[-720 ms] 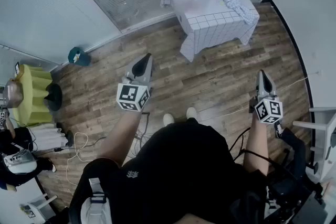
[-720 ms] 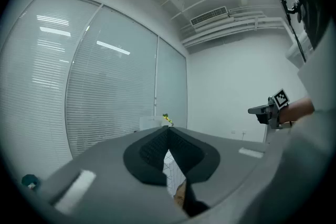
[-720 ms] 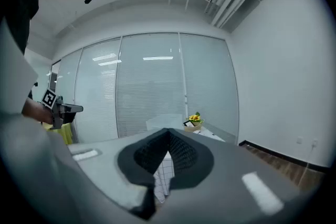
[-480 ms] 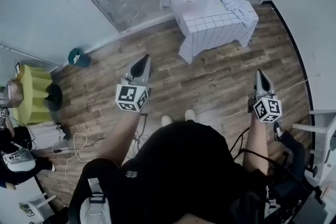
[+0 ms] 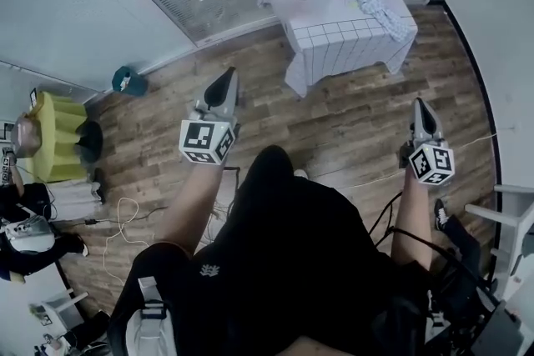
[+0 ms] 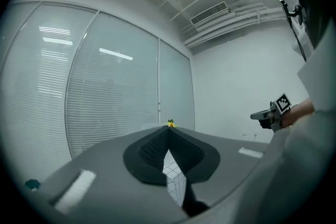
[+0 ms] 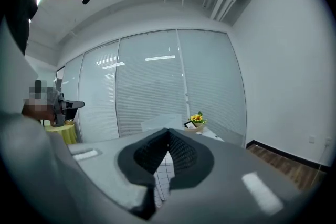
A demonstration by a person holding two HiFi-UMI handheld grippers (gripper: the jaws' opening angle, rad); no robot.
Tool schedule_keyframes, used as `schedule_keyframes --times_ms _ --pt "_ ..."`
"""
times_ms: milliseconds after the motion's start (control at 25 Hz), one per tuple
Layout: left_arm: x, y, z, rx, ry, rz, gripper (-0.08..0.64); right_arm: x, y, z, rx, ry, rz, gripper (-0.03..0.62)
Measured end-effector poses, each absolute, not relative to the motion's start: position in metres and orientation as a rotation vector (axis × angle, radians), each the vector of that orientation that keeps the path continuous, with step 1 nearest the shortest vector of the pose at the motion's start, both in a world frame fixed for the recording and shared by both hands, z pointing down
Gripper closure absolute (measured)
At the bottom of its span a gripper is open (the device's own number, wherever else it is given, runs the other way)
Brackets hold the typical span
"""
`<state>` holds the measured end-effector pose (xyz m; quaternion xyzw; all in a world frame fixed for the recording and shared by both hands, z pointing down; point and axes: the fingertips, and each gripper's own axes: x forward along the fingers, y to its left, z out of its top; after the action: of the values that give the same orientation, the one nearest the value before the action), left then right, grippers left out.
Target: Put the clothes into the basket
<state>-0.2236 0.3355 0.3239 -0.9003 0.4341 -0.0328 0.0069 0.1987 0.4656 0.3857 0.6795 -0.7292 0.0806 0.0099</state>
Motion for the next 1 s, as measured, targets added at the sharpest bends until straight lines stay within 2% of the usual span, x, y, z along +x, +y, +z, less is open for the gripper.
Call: schedule_keyframes --times_ms 280,560,1000 --pt "-0.217 0.295 0.319 -2.786 1.375 -0.11 0.554 0.209 0.425 0.398 2.085 -2.285 0.277 0.592" --pt "-0.199 0.208 0.335 -2.823 1.369 -0.116 0.554 0.226 0.364 0.414 2.14 -2.225 0.33 0.592" --pt "-0.119 0.05 0.324 -2.903 1.124 -0.082 0.554 0.255 0.233 0.415 2.184 -2.14 0.381 0.592"
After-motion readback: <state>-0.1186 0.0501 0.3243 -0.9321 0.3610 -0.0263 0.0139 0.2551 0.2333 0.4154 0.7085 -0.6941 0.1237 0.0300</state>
